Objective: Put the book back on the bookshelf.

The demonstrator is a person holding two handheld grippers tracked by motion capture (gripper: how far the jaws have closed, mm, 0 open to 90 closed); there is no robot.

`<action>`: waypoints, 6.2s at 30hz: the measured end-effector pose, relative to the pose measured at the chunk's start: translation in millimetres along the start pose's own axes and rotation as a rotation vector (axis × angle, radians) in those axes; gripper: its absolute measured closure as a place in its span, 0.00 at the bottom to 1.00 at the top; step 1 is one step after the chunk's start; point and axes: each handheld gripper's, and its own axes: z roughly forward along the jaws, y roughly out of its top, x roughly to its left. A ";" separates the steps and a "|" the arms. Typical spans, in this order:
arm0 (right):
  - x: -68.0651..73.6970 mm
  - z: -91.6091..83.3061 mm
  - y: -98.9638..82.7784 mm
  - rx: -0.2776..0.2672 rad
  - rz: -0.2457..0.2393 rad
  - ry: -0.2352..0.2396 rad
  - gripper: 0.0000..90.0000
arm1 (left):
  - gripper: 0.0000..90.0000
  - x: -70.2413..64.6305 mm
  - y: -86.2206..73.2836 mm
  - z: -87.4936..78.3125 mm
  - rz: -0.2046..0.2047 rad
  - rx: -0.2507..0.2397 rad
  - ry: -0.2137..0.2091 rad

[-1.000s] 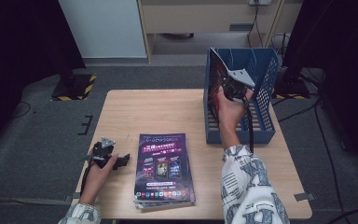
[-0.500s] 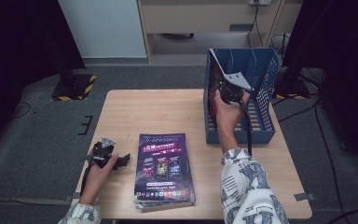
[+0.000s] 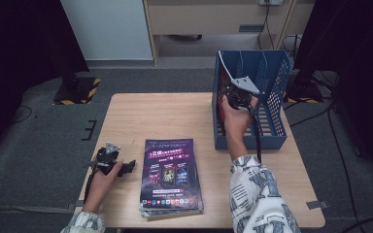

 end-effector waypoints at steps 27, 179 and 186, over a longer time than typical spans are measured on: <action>13.9 -8.0 3.4 -0.020 -0.019 0.034 0.54 | 0.00 -1.4 1.0 1.0 0.006 0.000 -0.006; 119.0 -69.5 -123.1 0.467 -0.010 0.767 0.39 | 0.43 -79.0 12.1 -15.6 0.113 -0.169 -0.295; 124.3 -68.3 -119.8 0.475 -0.020 0.771 0.37 | 0.39 -81.2 12.3 -16.1 0.119 -0.162 -0.294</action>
